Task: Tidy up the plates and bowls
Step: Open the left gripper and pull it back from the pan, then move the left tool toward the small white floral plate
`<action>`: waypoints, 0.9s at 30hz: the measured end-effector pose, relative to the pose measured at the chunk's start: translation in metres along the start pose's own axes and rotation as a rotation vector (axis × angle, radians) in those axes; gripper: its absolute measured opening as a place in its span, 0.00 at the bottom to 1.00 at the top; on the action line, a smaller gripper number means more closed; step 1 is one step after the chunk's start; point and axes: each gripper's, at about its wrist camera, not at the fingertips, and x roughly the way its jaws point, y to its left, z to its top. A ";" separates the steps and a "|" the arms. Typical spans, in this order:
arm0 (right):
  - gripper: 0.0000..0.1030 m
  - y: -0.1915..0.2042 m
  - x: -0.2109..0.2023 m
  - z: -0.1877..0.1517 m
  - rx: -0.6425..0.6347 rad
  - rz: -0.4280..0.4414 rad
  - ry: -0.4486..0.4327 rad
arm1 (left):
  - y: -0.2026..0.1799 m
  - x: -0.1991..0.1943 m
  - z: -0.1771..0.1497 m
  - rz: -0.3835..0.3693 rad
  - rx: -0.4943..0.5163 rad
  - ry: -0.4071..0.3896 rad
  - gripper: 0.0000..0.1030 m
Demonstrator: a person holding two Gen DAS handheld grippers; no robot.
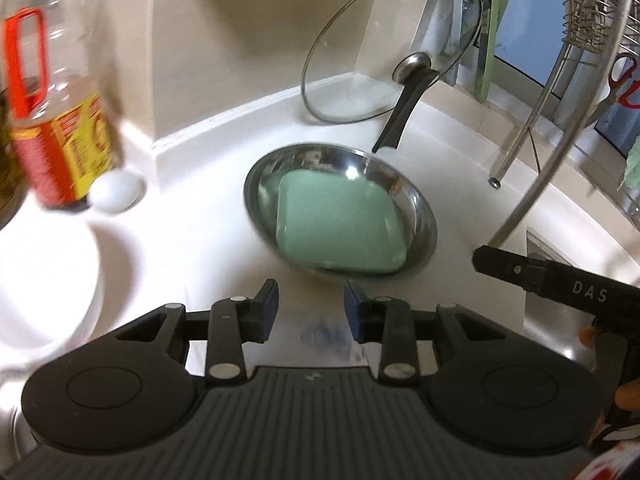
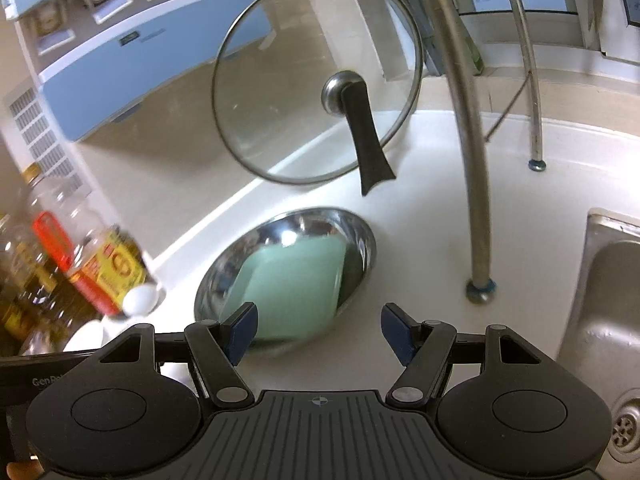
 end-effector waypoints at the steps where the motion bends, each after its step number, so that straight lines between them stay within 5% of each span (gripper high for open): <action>1: 0.67 -0.001 -0.005 -0.003 -0.004 0.005 0.010 | 0.000 -0.005 -0.005 0.007 -0.010 0.003 0.31; 27: 0.67 -0.002 -0.101 -0.083 -0.168 0.037 0.221 | -0.034 -0.084 -0.110 0.128 -0.082 0.025 0.31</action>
